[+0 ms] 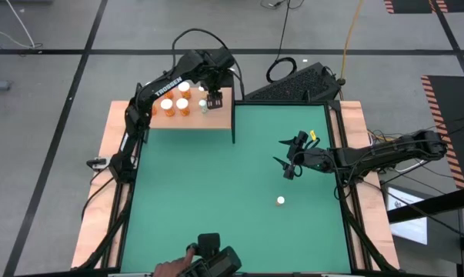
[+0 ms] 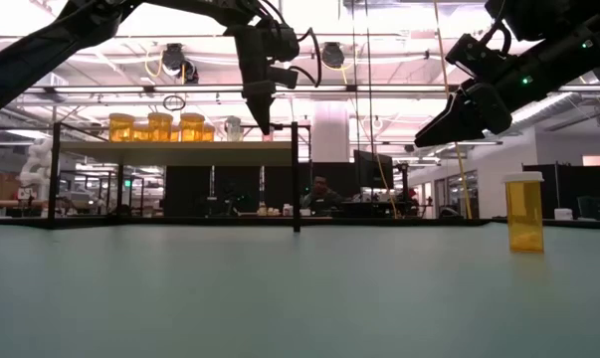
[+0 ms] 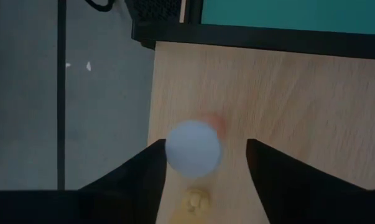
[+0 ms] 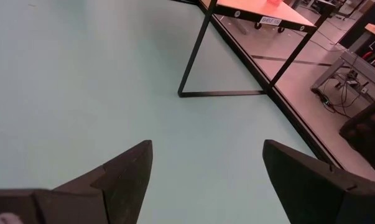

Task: Pick and place medicine bottles onto shelf by color
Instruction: Put the small pink pill bottle on the shelf aligned with the other small yellow pill bottle, then put the small orange pill bottle on the shelf aligned with the other small orange pill bottle

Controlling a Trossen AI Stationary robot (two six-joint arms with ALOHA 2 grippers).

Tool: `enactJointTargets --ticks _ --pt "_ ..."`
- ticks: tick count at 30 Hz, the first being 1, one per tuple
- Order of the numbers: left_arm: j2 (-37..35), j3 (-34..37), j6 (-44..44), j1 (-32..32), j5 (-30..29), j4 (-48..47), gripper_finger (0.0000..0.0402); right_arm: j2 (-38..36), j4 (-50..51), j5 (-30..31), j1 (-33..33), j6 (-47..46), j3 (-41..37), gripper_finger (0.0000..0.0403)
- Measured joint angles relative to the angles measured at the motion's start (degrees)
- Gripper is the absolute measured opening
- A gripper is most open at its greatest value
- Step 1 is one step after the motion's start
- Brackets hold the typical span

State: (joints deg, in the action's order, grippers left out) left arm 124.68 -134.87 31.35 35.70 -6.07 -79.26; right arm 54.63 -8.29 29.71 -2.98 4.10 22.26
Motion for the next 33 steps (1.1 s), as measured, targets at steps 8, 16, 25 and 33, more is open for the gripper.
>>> enactJointTargets --ticks 8,16,25,33 --pt "-0.3 0.0 0.3 -0.8 -1.2 0.1 0.0243 0.0 0.0 0.0 0.0 0.0 0.0 0.0301" --pt "-5.2 0.0 -0.5 -4.1 -8.1 0.3 0.0244 0.0 0.0 0.0 -0.1 -1.3 0.0 0.0301" --pt "-14.8 0.0 -6.5 -14.0 -9.5 -2.1 0.0244 -4.3 9.2 -4.7 -3.1 -10.4 0.0 0.0301" --pt "-18.3 9.5 -16.0 -29.5 -15.5 -2.4 0.0244 -7.9 29.4 -13.5 -7.2 -24.3 6.3 0.0301"
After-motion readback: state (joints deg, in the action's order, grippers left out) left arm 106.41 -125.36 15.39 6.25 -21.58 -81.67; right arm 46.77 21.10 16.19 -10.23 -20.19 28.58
